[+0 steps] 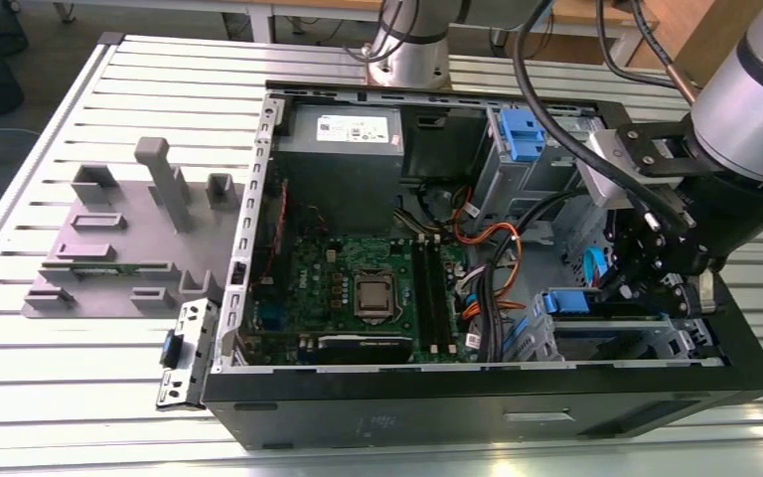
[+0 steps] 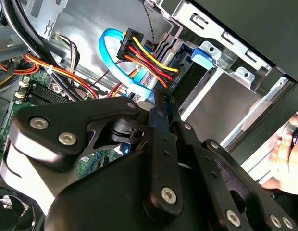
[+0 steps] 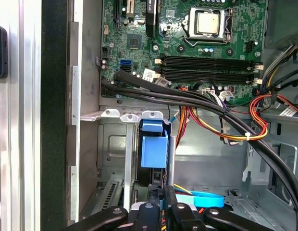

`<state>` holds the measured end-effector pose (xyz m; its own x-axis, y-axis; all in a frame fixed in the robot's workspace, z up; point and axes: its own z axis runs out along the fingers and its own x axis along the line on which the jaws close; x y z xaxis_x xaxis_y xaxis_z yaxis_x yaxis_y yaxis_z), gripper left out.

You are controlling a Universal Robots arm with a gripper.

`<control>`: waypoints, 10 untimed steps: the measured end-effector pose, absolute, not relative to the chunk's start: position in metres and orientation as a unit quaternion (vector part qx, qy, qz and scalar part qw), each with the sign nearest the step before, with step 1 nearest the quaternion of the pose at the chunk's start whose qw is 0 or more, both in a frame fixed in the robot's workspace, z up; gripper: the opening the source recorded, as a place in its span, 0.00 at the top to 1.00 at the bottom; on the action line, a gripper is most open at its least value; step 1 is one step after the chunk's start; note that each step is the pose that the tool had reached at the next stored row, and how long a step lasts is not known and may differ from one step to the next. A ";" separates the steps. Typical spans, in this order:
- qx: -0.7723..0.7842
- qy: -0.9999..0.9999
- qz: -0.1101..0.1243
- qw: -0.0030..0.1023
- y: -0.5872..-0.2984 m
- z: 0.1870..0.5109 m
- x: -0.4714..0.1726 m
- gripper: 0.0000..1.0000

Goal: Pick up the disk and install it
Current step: 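Insert the second disk wire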

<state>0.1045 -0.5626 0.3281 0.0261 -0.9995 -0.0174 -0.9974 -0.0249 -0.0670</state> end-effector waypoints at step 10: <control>-0.716 0.698 -0.017 0.030 -0.563 0.332 0.104 0.76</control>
<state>0.1045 -0.5626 0.3319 0.0261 -0.9995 -0.0177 -0.9974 -0.0248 -0.0670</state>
